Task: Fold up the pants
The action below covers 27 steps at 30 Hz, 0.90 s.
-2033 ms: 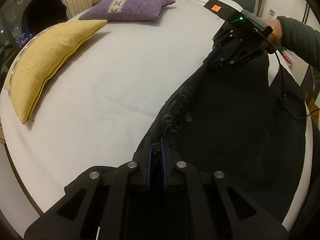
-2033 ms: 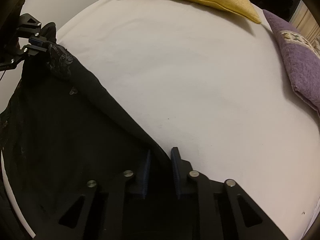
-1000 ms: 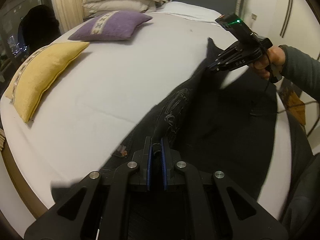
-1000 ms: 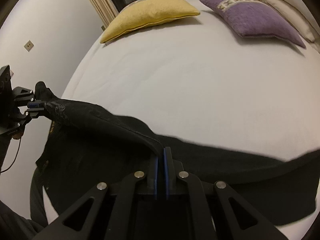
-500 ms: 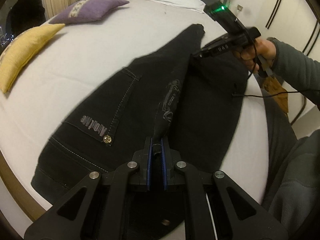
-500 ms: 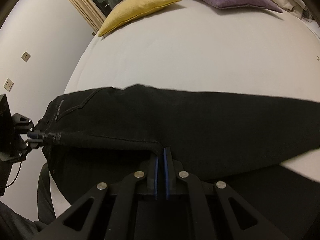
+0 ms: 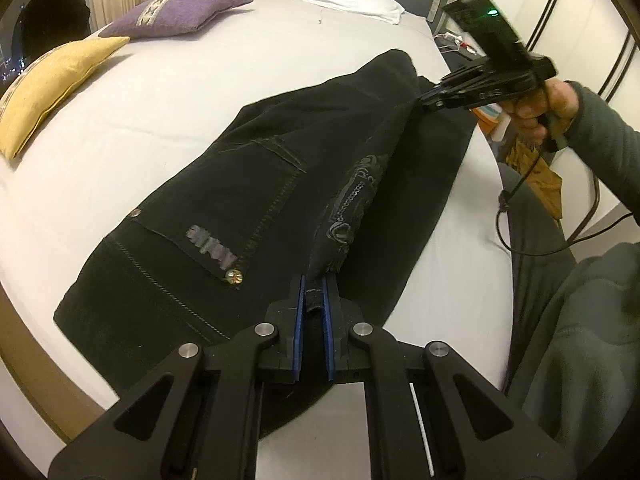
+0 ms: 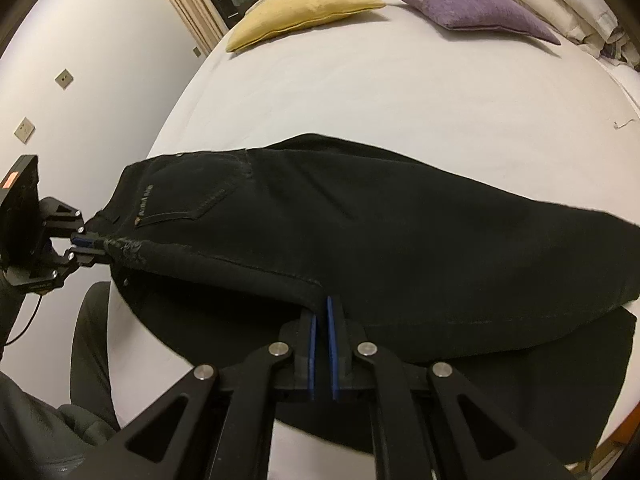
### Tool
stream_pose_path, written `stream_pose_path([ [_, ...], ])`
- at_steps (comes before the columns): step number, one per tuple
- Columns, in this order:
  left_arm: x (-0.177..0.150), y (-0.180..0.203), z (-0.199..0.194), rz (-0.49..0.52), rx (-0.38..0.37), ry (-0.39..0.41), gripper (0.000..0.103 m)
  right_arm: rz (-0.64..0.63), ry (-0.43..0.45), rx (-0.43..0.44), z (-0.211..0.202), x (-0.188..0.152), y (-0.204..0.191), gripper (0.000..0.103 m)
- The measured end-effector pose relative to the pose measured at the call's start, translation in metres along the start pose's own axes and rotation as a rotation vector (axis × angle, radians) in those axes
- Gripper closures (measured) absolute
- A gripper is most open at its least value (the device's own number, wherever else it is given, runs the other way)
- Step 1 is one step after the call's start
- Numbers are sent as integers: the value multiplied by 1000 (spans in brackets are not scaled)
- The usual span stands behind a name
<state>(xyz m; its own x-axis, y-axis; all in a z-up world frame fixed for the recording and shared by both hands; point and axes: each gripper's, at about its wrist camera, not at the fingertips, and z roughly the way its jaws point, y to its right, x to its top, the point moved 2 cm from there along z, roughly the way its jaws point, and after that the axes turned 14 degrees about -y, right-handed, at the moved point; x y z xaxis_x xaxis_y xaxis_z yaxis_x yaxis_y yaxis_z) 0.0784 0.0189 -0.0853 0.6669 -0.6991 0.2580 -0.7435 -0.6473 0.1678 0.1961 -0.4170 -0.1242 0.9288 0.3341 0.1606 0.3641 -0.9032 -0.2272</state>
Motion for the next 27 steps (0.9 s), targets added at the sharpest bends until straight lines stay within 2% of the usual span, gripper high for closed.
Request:
stream_pose_path([
  [5,-20,-2,13,-20,4,-22,96,-54,-54,-72,15,-17,-27,97],
  [10,-34,11,42,21,69,-66,96,-12,-96,-54,49,-25,-24,97],
  [13,-39,14,46,33,88,-61,96,-17,-97,-78,55,-26,-27,97],
  [17,-37,16,40,46,116,-56,96,-34,-90,-99,57,-24,-35,97],
  [25,-38,0,-6,78,245,-41,96,-111,-72,-70,64,-29,-70,97],
  [27,-41,1,-1,98,274,-57,96,-126,-84,-67,73,-30,-78,97],
])
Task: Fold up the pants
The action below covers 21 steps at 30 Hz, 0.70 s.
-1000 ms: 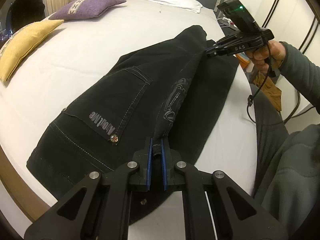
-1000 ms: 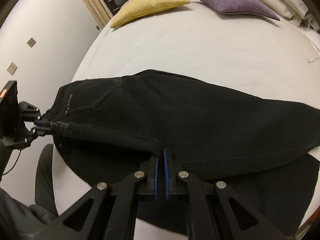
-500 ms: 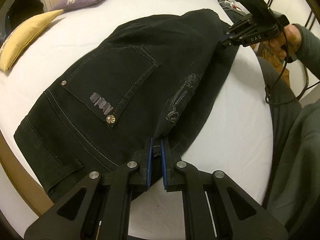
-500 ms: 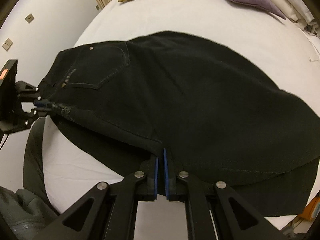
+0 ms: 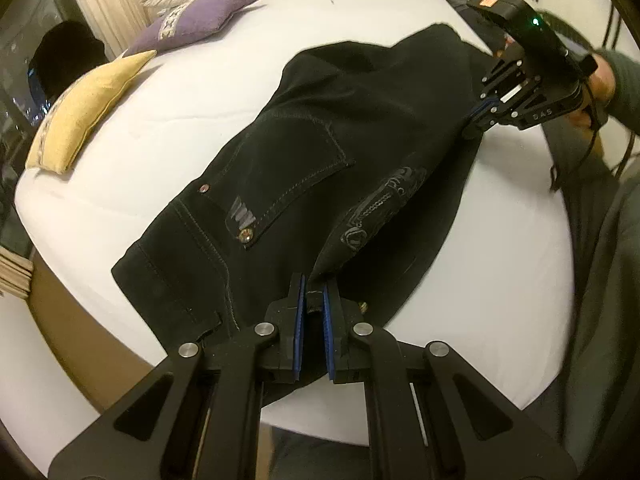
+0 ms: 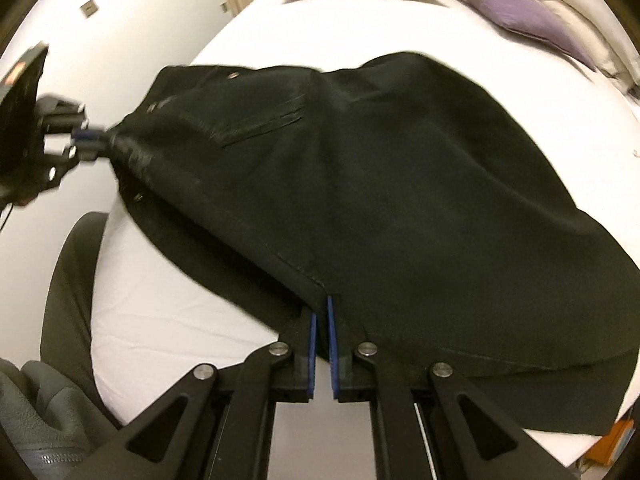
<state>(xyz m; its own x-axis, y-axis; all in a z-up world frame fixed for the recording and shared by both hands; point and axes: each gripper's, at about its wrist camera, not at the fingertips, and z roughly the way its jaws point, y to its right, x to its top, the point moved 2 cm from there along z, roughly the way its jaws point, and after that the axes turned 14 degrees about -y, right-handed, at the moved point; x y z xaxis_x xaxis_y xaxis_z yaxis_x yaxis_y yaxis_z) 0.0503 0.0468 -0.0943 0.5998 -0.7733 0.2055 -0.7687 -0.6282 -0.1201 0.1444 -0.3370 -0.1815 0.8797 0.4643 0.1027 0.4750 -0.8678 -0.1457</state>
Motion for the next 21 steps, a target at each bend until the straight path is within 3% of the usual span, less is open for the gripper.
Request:
stream_pose_path([
  [2,-5,11,16,39,34,-27,96,-5,-18,-7,11,0,-4,97],
  [4,-17,14,38,21,10,-60,96,-2,-27,-5,18,-1,-4,97],
  [10,-23,15,46,-39,11,-8,95,-12,-27,-13,21,-2,-1,97],
  [14,-24,17,44,-34,33,13,95,-26,-17,-73,22,3,-14,97],
  [21,-38,26,49,-68,21,38,94,6,-9,-33,23,-5,-11,97],
])
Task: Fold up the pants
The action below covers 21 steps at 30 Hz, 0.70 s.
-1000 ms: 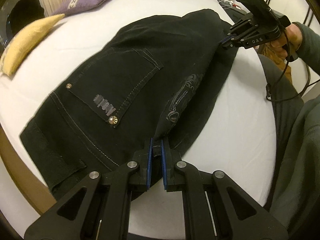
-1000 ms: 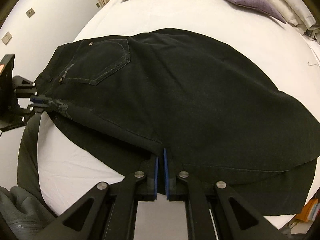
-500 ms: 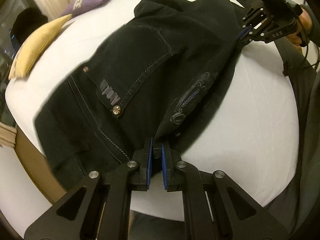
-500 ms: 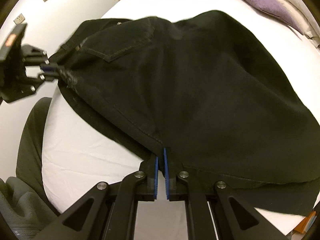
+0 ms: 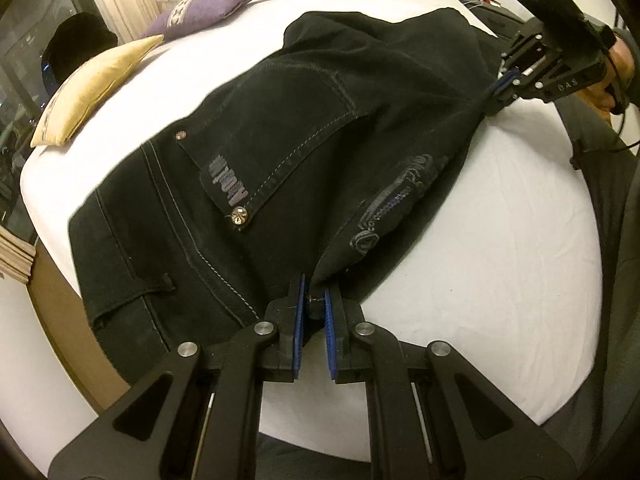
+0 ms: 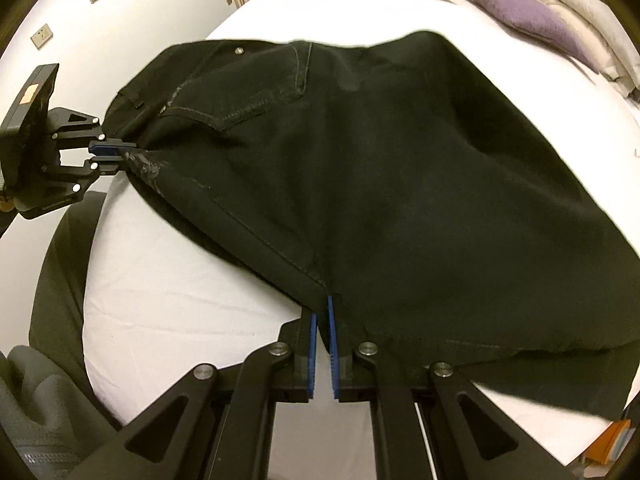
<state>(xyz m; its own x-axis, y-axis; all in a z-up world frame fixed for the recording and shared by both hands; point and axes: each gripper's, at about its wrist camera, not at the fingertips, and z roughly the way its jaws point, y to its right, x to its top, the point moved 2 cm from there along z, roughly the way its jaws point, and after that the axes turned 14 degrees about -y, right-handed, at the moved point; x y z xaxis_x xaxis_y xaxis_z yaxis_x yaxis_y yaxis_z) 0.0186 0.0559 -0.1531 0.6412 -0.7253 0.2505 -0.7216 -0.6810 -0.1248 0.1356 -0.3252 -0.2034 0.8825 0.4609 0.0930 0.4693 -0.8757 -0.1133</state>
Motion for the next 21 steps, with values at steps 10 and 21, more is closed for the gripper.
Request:
stream_pose_path([
  [10,-3,-9,-9,-73,-49,-18,85,77,30,50,16,15,11,89],
  [21,-15,-23,-81,-219,-105,86,47,72,90,64,-1,20,0,48],
])
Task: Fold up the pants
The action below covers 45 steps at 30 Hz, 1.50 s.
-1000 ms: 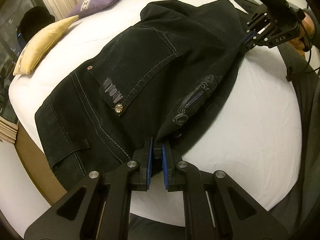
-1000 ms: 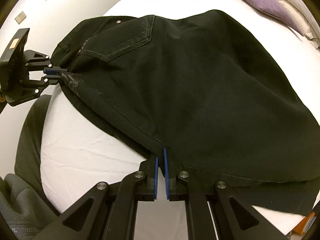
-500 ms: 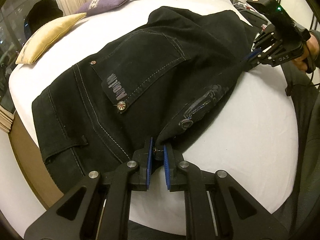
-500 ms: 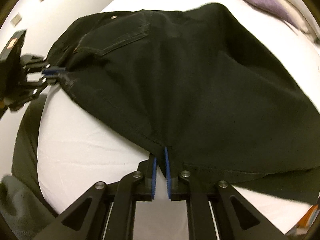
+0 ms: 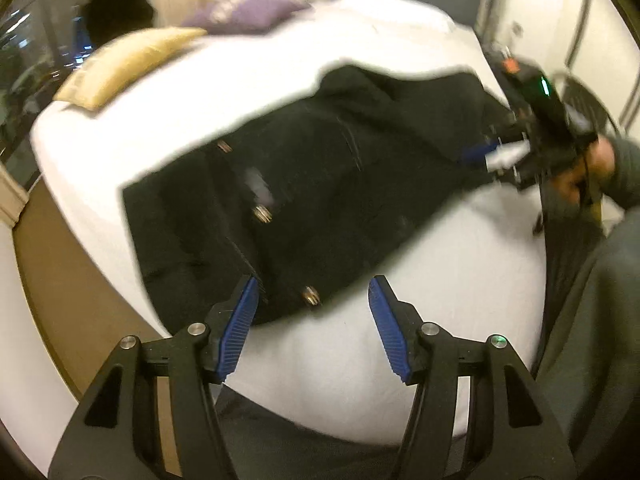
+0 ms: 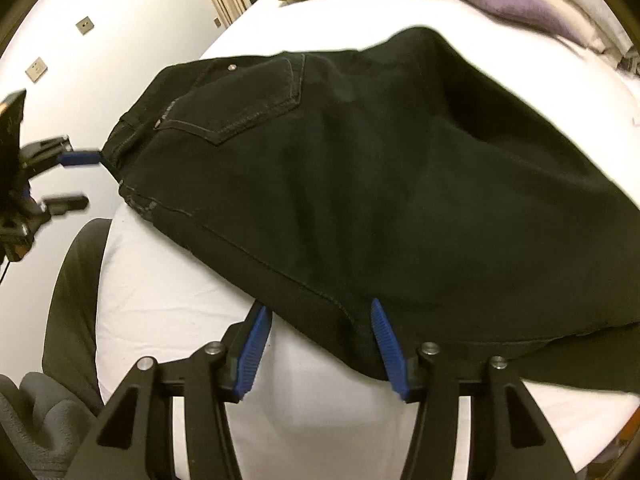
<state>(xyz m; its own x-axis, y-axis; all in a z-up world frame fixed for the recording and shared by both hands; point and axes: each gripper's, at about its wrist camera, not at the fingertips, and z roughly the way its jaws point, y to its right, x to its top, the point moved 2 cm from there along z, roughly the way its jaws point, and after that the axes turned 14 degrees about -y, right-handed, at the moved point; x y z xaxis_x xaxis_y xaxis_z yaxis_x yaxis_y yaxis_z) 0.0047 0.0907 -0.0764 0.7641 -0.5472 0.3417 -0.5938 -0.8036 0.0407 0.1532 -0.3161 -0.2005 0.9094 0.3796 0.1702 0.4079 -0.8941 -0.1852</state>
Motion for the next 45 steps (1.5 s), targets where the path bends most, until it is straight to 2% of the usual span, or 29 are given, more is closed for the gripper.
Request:
stream_pose_path([
  [4,21,-8,-17,-86,-1,99,47,13,60,11,-24,4,-4,48],
  [6,38,-11,-7,-129,-13,123,47,12,89,28,-30,11,-6,48],
  [8,48,-17,11,-165,-26,107,47,10,90,22,-31,9,-5,48],
  [10,50,-29,44,-226,-73,53,47,17,72,51,-14,14,-2,48],
  [11,47,-37,70,-265,-78,-10,47,27,52,57,-7,9,4,48],
  [12,41,-41,85,-278,-68,-33,48,57,8,40,9,7,11,48],
  [13,37,-40,89,-268,-61,-8,48,88,-9,48,19,4,20,48],
  [14,35,-38,87,-257,-49,5,48,98,14,74,17,2,23,48],
  [15,36,-37,84,-251,-45,-4,48,103,15,80,13,0,25,49],
  [18,37,-29,64,-216,-21,1,47,124,3,54,-2,0,36,49],
  [21,53,-21,37,-195,-50,82,47,144,97,117,-35,19,49,49],
  [22,62,-19,33,-190,-62,103,47,140,138,153,-45,34,49,49],
  [25,92,-16,41,-207,-74,123,47,106,176,226,-47,76,42,49],
  [28,109,-21,77,-265,-86,56,47,115,184,309,-23,118,47,47],
  [30,113,-30,108,-323,-80,-14,47,168,143,278,6,140,70,46],
  [31,108,-32,110,-336,-88,-5,47,215,118,265,23,150,88,51],
  [32,108,-35,111,-351,-101,7,47,248,118,287,31,154,102,58],
  [33,108,-39,111,-368,-109,8,47,282,126,318,32,157,116,77],
  [34,109,-40,112,-375,-112,9,47,337,141,343,28,157,133,92],
  [35,110,-41,111,-377,-110,7,47,378,166,326,21,152,145,92],
  [36,110,-40,112,-374,-103,6,47,423,200,258,8,145,158,82],
  [37,111,-39,112,-373,-94,3,47,477,246,168,-10,132,173,57],
  [39,116,-37,113,-376,-79,-3,47,532,338,137,-39,102,196,38],
  [40,117,-38,113,-381,-75,-6,47,554,386,154,-58,77,210,37],
  [43,122,-29,117,-391,-57,-8,46,641,442,144,-93,12,251,36],
  [45,124,-31,115,-394,-42,-14,46,751,488,175,-107,-44,289,36],
])
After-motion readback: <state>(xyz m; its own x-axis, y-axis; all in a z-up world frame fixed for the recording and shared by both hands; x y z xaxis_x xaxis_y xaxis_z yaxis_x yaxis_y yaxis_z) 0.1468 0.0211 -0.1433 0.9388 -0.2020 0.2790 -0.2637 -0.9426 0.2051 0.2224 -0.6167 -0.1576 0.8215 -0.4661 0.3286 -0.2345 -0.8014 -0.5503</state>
